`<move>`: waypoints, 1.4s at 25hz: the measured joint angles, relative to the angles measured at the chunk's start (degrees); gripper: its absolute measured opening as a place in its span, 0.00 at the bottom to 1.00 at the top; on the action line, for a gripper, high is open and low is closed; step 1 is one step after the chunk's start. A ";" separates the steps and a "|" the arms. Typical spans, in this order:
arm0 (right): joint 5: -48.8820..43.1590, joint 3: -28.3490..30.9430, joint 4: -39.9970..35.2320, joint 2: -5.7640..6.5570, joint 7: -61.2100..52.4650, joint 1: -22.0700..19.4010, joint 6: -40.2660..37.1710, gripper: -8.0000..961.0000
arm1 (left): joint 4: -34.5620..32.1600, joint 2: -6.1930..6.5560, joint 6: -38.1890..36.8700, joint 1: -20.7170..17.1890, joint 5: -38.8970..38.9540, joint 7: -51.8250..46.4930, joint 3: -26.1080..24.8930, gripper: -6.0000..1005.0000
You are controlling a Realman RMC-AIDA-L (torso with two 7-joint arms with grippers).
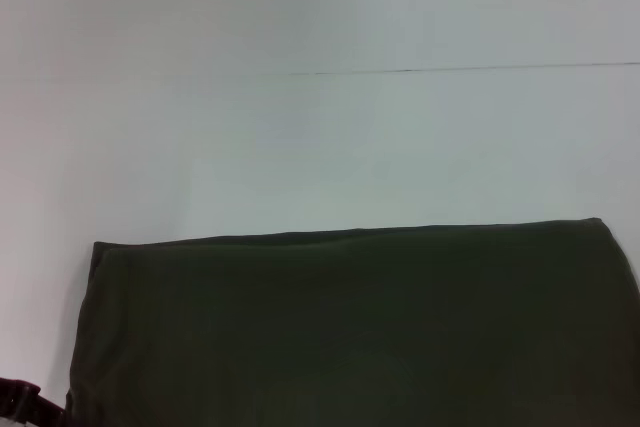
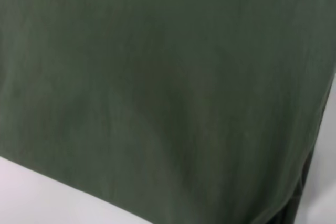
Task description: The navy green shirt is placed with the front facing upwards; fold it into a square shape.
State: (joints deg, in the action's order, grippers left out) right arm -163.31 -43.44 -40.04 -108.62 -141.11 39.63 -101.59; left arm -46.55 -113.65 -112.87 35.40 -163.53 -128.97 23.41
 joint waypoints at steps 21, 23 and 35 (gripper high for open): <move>1.17 9.15 -9.72 1.52 1.58 -0.27 -7.94 0.62 | -6.30 2.20 -2.10 0.08 0.55 -3.85 -5.60 0.51; 3.73 12.59 -10.92 1.70 3.47 -0.25 -9.33 0.69 | -6.53 3.02 -2.39 0.52 1.53 -3.33 -9.36 0.56; 31.20 16.77 3.47 -0.85 31.95 -2.47 -5.56 0.94 | -2.06 3.83 -0.11 -0.35 9.71 -1.72 -15.75 0.89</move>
State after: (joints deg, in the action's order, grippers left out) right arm -132.11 -26.67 -36.58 -109.47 -109.16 37.16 -107.15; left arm -48.61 -109.82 -112.98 35.05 -153.82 -130.69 7.66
